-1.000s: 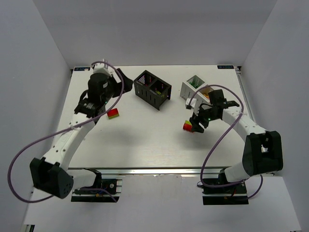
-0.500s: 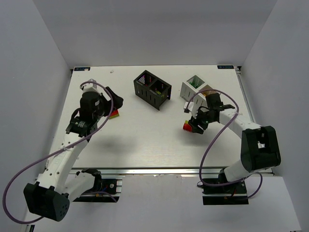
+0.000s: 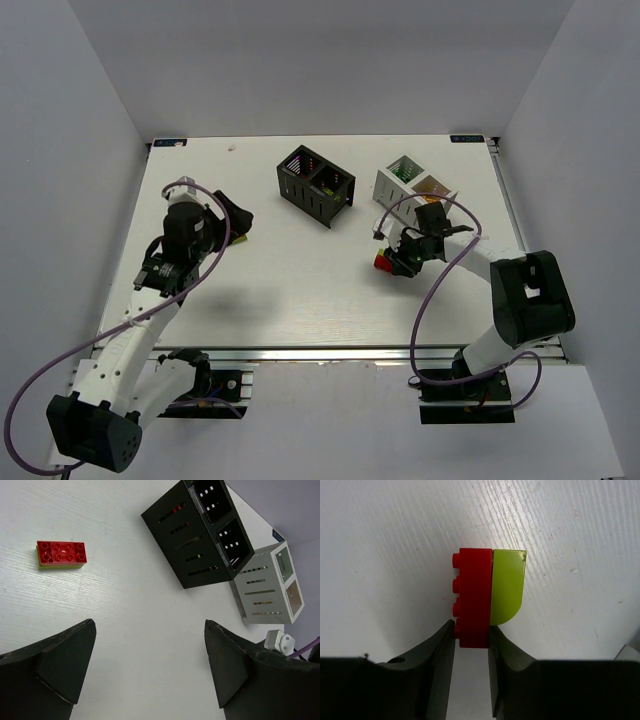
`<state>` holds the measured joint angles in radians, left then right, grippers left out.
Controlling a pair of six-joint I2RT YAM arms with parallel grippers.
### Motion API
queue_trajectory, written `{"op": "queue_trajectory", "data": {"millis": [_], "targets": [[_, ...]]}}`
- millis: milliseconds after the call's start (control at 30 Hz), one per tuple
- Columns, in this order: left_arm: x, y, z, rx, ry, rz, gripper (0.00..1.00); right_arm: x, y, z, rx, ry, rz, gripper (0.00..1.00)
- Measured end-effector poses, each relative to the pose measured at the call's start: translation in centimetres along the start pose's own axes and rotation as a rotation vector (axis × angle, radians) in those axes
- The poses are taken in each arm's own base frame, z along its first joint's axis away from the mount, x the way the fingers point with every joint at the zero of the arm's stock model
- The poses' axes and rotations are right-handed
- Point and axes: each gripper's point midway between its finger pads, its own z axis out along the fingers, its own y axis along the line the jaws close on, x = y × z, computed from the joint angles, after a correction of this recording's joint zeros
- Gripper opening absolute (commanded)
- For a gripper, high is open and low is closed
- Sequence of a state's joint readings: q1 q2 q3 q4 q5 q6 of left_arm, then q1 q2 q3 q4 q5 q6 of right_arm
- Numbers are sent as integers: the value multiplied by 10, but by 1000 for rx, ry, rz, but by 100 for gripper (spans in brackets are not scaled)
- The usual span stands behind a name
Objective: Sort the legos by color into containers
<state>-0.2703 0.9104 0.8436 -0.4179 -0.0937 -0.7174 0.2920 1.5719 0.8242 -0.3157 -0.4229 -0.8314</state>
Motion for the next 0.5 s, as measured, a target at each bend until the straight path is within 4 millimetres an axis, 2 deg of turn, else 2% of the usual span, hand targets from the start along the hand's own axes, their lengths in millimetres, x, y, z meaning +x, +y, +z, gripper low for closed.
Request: {"op": "queue_trajectory", "data": {"millis": [33, 67, 167, 300, 500], "targets": [[2, 0, 0, 3, 5, -6, 98, -1, 0, 1, 2, -7, -3, 2], [4, 0, 1, 11, 8, -12, 98, -2, -1, 1, 3, -12, -7, 0], [15, -3, 6, 54, 31, -35, 98, -4, -1, 1, 7, -31, -29, 0], [40, -7, 13, 128, 97, -72, 98, -9, 8, -4, -18, -64, -66, 0], [74, -26, 27, 268, 231, -111, 98, -55, 20, -31, -25, -217, -262, 0]]}}
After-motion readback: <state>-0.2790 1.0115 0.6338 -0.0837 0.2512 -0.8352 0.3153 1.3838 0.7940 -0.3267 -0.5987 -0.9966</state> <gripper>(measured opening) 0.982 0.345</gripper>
